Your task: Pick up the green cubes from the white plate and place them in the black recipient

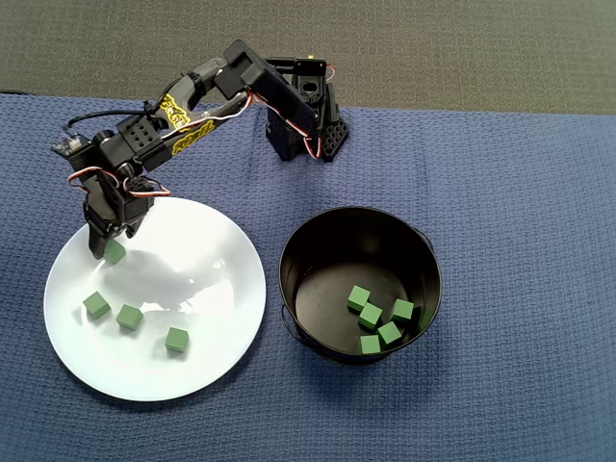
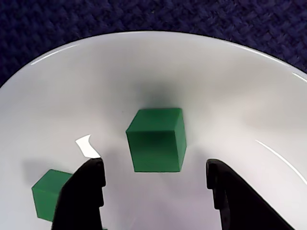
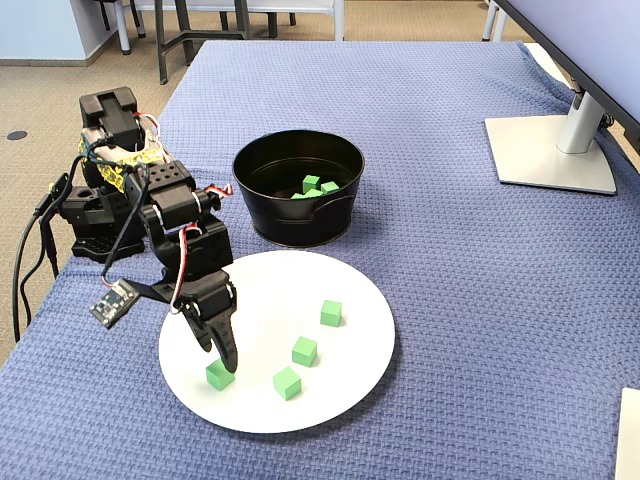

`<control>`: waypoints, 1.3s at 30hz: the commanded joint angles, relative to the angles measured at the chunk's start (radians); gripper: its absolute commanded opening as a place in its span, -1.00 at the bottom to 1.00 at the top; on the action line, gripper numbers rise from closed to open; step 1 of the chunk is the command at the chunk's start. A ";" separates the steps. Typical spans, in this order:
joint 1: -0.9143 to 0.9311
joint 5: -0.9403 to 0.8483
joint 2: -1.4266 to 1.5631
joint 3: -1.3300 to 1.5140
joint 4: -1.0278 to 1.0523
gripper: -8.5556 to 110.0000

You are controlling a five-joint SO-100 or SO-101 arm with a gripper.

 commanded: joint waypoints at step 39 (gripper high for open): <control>0.020 -0.078 -0.160 -0.267 0.048 -0.86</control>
